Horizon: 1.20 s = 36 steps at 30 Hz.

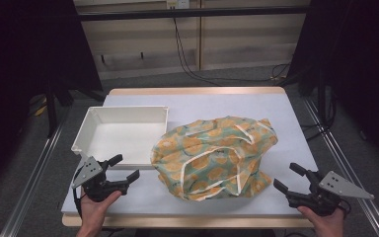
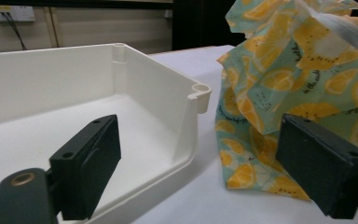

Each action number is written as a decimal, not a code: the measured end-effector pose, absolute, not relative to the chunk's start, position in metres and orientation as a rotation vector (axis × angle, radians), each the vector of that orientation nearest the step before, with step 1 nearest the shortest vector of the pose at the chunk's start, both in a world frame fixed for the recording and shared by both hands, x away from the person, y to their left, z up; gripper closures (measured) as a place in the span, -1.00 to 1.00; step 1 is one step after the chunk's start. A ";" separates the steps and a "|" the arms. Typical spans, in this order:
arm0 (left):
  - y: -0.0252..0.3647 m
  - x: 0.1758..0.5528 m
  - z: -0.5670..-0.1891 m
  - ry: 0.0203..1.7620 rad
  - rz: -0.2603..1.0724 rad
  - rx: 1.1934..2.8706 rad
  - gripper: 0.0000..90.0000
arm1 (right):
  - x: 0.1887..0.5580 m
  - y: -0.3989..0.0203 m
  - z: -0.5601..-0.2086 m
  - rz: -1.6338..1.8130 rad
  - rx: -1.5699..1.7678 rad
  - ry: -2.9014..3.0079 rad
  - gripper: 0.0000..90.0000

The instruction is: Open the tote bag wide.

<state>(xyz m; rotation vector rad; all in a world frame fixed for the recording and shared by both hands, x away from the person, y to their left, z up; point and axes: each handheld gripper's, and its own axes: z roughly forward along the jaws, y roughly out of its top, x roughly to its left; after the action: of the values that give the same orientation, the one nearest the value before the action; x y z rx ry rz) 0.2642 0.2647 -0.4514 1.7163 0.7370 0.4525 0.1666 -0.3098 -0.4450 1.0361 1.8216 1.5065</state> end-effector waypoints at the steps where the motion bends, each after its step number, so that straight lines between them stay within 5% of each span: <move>1: 0.264 0.264 -0.451 0.734 0.442 1.713 -0.68 | 0.167 -0.310 -0.445 1.506 1.036 1.822 -0.48; 36: 0.224 0.225 -0.419 0.513 0.288 1.803 -0.02 | 0.186 -0.276 -0.421 1.592 0.939 2.072 0.20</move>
<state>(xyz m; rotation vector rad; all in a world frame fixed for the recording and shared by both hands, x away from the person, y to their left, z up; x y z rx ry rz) 0.2251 0.2244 -0.4190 1.8028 0.5127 0.2877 0.1857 -0.2762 -0.4211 0.9387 2.0718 1.5925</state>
